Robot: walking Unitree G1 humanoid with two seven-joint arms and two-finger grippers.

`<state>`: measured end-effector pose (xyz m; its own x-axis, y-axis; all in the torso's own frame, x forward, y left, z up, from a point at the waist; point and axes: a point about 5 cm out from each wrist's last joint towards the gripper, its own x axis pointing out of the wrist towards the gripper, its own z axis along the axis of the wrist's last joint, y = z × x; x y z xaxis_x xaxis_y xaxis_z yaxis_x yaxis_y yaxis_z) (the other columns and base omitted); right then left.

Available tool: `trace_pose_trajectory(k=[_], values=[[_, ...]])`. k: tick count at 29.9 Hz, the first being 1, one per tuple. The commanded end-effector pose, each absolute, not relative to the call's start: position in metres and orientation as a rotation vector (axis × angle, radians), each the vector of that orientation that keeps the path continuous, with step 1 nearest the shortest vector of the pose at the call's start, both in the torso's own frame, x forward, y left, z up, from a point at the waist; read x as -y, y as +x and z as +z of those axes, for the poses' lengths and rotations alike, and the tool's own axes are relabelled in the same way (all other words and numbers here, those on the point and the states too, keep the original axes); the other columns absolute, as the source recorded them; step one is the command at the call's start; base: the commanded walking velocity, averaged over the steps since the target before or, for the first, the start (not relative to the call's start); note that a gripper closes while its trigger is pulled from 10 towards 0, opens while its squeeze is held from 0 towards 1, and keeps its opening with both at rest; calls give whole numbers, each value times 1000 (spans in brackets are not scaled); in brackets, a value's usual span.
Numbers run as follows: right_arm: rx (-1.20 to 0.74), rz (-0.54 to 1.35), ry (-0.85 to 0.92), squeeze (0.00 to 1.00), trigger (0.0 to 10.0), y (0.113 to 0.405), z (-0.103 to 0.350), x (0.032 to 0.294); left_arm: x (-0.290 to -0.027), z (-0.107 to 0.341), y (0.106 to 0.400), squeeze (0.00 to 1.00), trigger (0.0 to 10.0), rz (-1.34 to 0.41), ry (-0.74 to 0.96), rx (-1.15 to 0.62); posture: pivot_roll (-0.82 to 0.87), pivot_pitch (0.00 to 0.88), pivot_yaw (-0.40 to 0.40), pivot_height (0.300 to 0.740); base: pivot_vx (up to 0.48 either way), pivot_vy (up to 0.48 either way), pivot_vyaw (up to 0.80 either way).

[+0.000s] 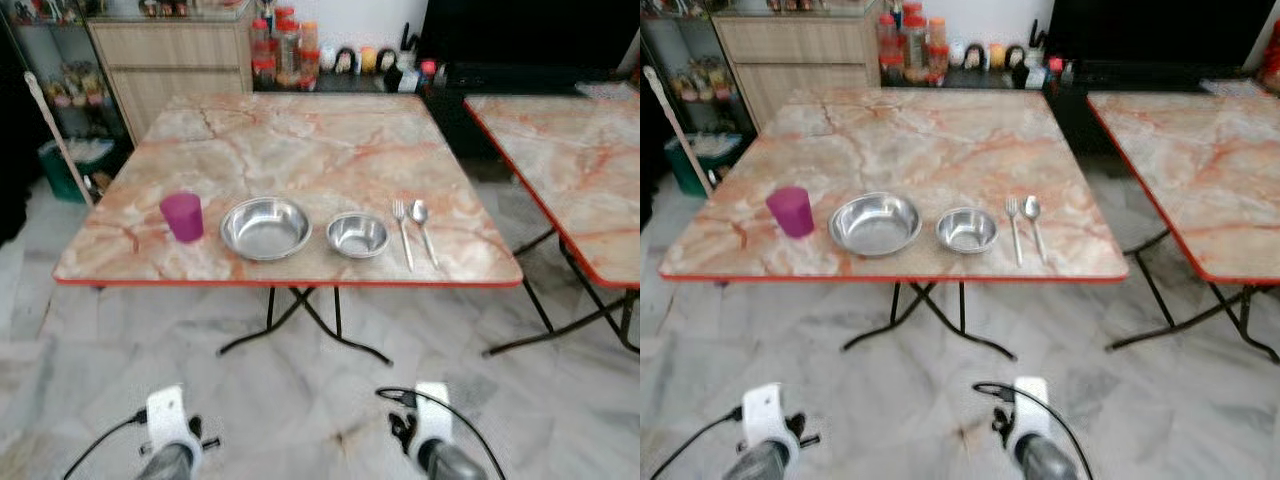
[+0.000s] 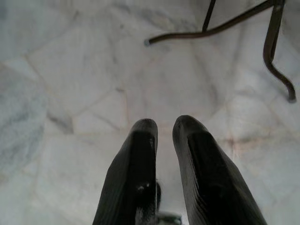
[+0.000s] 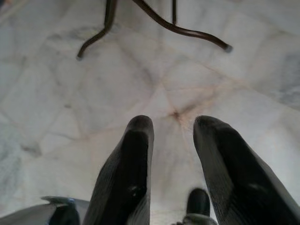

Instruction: Setting the table

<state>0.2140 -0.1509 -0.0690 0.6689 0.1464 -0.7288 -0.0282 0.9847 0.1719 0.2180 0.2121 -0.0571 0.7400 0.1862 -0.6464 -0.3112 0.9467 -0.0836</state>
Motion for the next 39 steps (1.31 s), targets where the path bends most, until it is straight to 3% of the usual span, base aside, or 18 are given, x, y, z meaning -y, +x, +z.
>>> trace_pose_trajectory(k=[1, 29, 39], values=[[-847, 74, 145, 0, 10000, 211, -71, 159, -205, -62, 213, 0, 10000, 260, -205, -719, -57, 0, -7, 740, 259, 266, 0], [-847, 77, 141, 0, 10000, 209, -72, 157, -205, -63, 212, 0, 10000, 245, -201, -718, -62, 0, 0, 740, 405, 10, -207], [-850, 89, 140, 0, 10000, 209, -72, 155, -212, -69, 197, 0, 10000, 279, -187, -738, -57, 0, 2, 740, 0, 0, 0]])
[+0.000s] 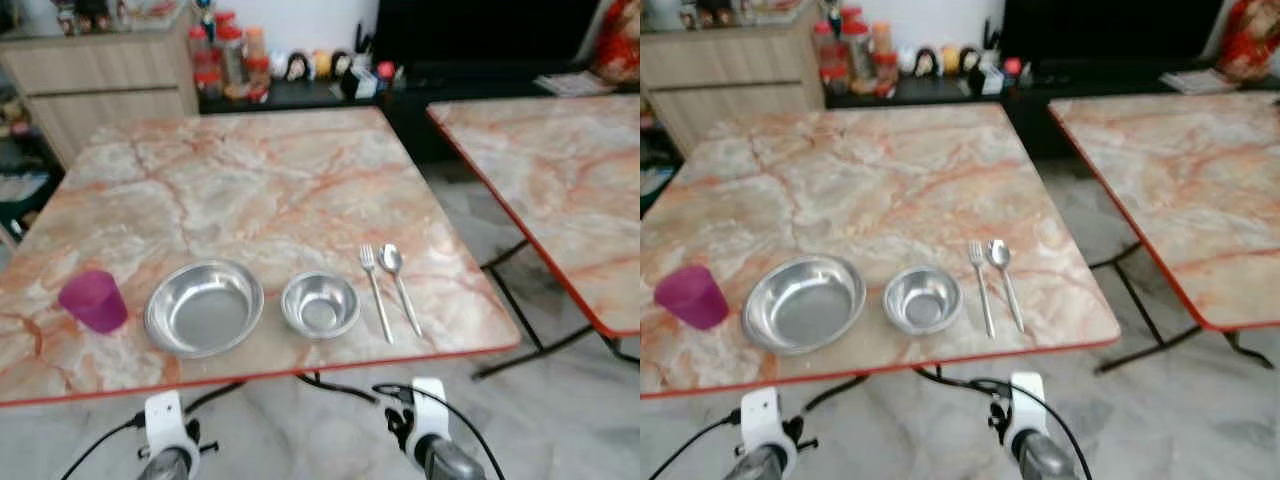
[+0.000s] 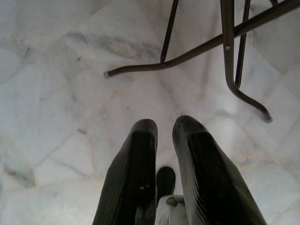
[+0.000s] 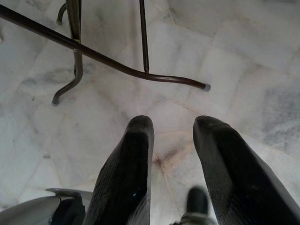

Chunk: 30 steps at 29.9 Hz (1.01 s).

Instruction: Setting the table

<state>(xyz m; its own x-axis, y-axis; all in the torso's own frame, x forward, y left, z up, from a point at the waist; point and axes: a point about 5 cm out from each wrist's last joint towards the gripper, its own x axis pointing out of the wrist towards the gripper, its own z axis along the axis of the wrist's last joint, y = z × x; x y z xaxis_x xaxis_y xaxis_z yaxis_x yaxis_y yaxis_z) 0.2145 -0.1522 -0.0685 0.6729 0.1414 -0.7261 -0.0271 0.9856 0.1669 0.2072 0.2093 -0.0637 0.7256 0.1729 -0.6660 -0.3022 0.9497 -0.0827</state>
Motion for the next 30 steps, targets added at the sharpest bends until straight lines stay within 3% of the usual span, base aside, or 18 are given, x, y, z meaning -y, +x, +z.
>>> trace_pose_trajectory(k=[1, 11, 30], values=[[-851, 90, 140, 0, 10000, 209, -72, 155, -213, -70, 194, 0, 10000, 285, -187, -743, -57, 0, 2, 740, 0, 0, 0], [-859, 103, 141, 0, 10000, 207, -73, 150, -226, -80, 167, 0, 10000, 356, -185, -789, -38, 0, 4, 740, 0, 0, 0], [-881, 124, 130, 0, 10000, 201, -77, 147, -263, -50, 142, 0, 10000, 469, -87, -443, 23, 0, -1, 740, 0, 0, 0]])
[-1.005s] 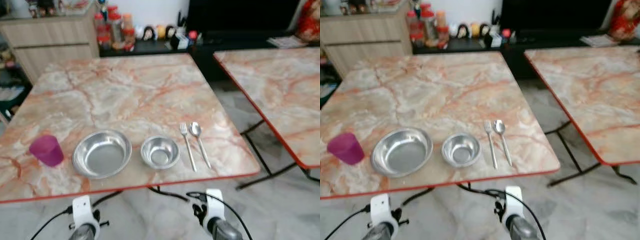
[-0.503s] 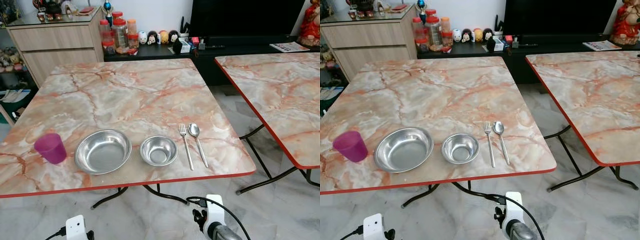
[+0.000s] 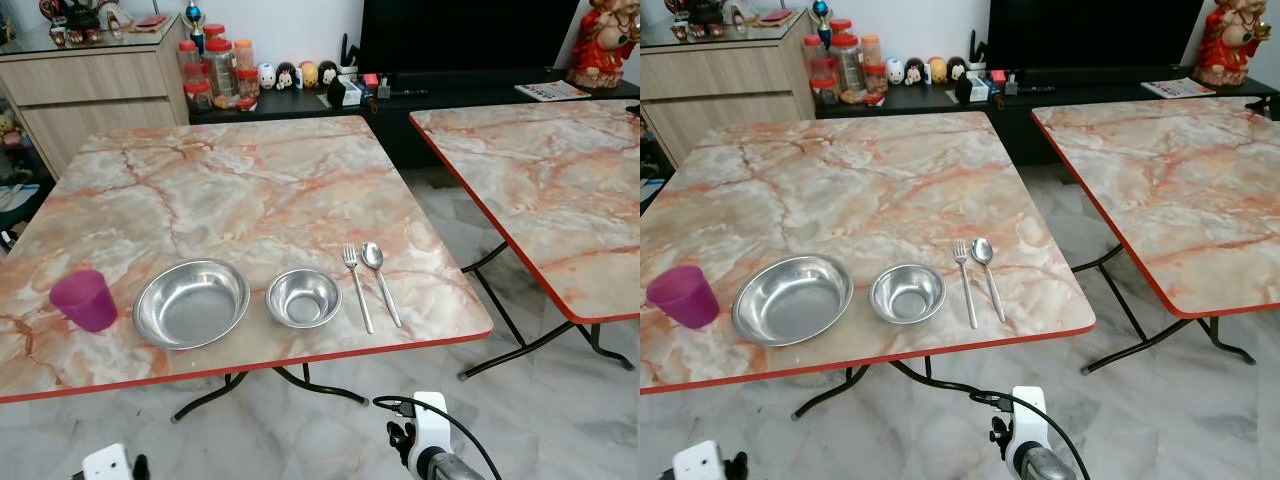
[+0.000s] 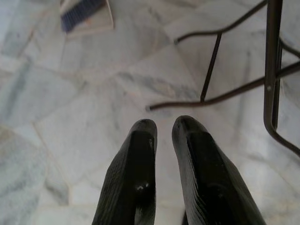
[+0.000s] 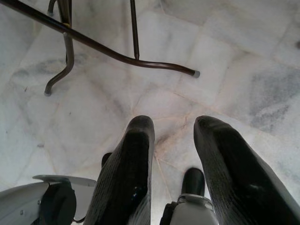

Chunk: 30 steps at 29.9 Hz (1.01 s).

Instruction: Setting the table

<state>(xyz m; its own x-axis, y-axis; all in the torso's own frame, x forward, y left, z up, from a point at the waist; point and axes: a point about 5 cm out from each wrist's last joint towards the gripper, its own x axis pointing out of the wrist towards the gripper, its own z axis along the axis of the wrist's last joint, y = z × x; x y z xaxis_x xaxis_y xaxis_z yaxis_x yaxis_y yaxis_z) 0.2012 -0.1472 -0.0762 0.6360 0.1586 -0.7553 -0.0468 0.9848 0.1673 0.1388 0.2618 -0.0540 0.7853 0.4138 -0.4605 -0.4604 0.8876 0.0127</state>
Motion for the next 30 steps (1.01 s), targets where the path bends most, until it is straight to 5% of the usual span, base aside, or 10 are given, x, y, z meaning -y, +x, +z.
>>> trace_pose_trajectory(k=[1, 12, 19, 20, 24, 30], values=[[-881, 128, 129, 0, 10000, 201, -77, 146, -267, -42, 140, 0, 10000, 494, -64, -392, 23, 0, -1, 740, 0, 0, 0], [-892, 121, 127, 0, 10000, 197, -79, 148, -314, 23, 138, 0, 10000, 861, 158, -128, 47, 0, -12, 740, 0, 0, 0], [-894, 121, 125, 0, 10000, 196, -79, 149, -316, 55, 156, 0, 10000, 883, 200, -21, 47, 0, -12, 740, 0, 0, 0], [-890, 119, 127, 0, 10000, 198, -78, 149, -301, 86, 197, 0, 10000, 725, 147, 98, 36, 0, -9, 740, 0, 0, 0], [-887, 114, 128, 0, 10000, 198, -78, 149, -269, 102, 232, 0, 10000, 460, 85, 120, 30, 0, -5, 740, 0, 0, 0], [-886, 111, 131, 0, 10000, 198, -78, 149, -239, 104, 247, 0, 10000, 313, -42, 93, 30, 0, -5, 740, 0, 0, 0]])
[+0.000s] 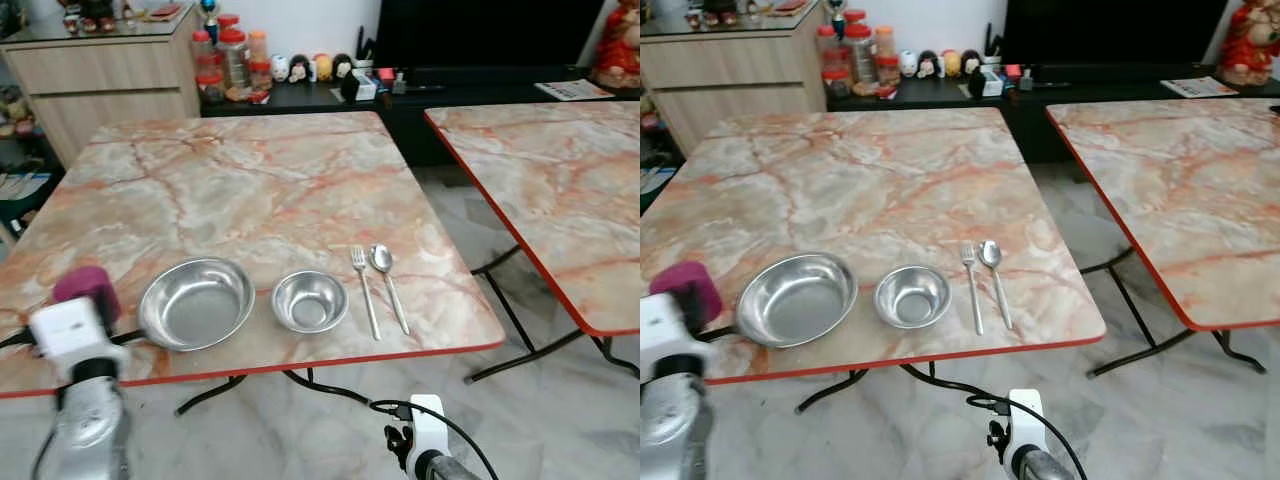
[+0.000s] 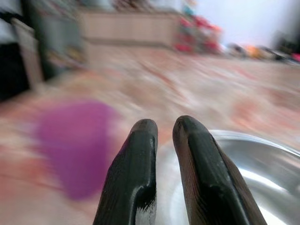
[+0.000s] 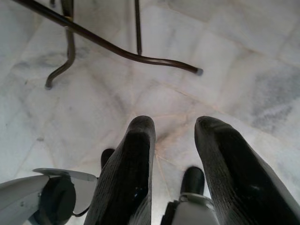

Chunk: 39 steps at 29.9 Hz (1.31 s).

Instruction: Setting the table

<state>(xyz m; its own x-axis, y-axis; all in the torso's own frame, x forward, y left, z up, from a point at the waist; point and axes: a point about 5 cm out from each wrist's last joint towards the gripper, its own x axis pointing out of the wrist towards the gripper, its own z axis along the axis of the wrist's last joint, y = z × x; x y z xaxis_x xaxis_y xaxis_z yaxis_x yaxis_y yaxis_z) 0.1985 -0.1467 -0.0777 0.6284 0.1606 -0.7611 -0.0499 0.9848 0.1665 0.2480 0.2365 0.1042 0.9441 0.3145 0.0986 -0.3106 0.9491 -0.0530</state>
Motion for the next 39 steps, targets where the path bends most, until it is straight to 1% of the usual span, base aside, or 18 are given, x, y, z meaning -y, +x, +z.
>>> trace_pose_trajectory(k=[1, 7, 22, 23, 29, 31, 39], values=[[-886, 109, 131, 0, 10000, 198, -78, 150, -233, 102, 250, 1000, 10000, 297, -84, 74, 13, 0, 3, 740, 0, 0, 0], [-887, 104, 132, 0, 10000, 197, -78, 151, -225, 101, 249, 1000, 10000, 264, -187, 21, 5, 0, 5, 740, 0, 0, 0], [-888, 118, 126, 0, 10000, 198, -78, 150, -231, 119, 239, 1000, 10000, 285, -227, 29, 18, 0, 0, 740, 0, 0, 0], [-888, 117, 126, 0, 10000, 198, -78, 150, -233, 118, 238, 0, 10000, 290, -223, 18, 19, 0, 1, 740, 0, 0, 0], [-888, 115, 128, 0, 10000, 197, -78, 150, -239, 106, 236, 0, 10000, 318, -205, -60, 16, 0, 4, 740, 0, 0, 0], [-888, 112, 130, 0, 10000, 197, -78, 149, -244, 101, 235, 0, 10000, 356, -192, -100, 12, 0, 8, 740, 0, 0, 0], [-889, 107, 132, 0, 10000, 197, -79, 150, -253, 97, 232, 0, 10000, 427, -213, -121, 8, 0, 7, 740, 0, 0, 0]])
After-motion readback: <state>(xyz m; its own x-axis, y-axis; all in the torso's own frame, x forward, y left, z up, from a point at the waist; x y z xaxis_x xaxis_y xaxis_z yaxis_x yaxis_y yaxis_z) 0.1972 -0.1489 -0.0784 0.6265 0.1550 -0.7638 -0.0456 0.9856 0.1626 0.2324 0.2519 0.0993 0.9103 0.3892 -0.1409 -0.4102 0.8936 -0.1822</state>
